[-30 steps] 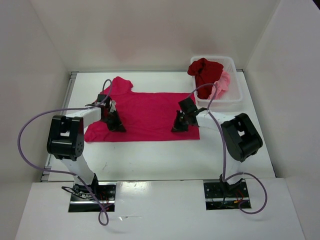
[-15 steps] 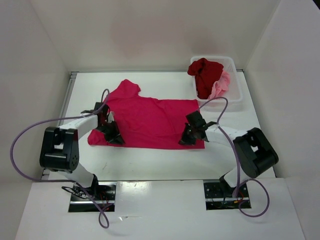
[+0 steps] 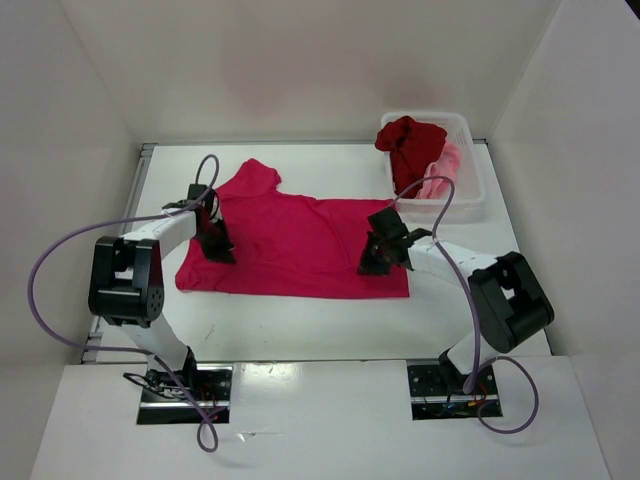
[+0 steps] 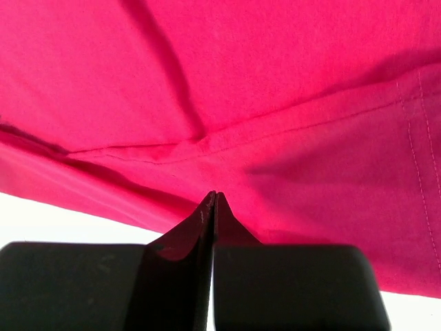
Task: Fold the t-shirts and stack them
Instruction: Fold the flattened tshirt in 1/3 of the way
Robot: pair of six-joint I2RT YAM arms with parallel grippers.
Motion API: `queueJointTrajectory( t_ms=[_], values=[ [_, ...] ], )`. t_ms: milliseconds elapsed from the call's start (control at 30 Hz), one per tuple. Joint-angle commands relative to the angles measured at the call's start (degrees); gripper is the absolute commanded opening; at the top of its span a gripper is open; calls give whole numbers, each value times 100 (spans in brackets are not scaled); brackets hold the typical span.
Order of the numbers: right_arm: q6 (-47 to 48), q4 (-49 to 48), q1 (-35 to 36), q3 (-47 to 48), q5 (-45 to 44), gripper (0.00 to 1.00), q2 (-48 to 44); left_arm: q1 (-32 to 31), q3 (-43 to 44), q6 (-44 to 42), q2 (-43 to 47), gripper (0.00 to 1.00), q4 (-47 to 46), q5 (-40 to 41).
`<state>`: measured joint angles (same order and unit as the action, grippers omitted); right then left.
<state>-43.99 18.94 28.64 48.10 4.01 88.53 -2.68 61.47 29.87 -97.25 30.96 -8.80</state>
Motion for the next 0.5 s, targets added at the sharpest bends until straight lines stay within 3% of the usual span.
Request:
queueJointTrajectory(
  t_ms=[0, 200, 467],
  values=[
    [92, -30, 45, 227, -155, 0, 33, 127, -109, -253, -197, 8, 235, -96],
    [285, 40, 45, 700, -471, 2, 85, 319, -644, -393, -242, 13, 402, -219],
    [593, 154, -385, 1842, -594, 17, 577, 611, -891, -297, 329, 18, 928, -623]
  ],
)
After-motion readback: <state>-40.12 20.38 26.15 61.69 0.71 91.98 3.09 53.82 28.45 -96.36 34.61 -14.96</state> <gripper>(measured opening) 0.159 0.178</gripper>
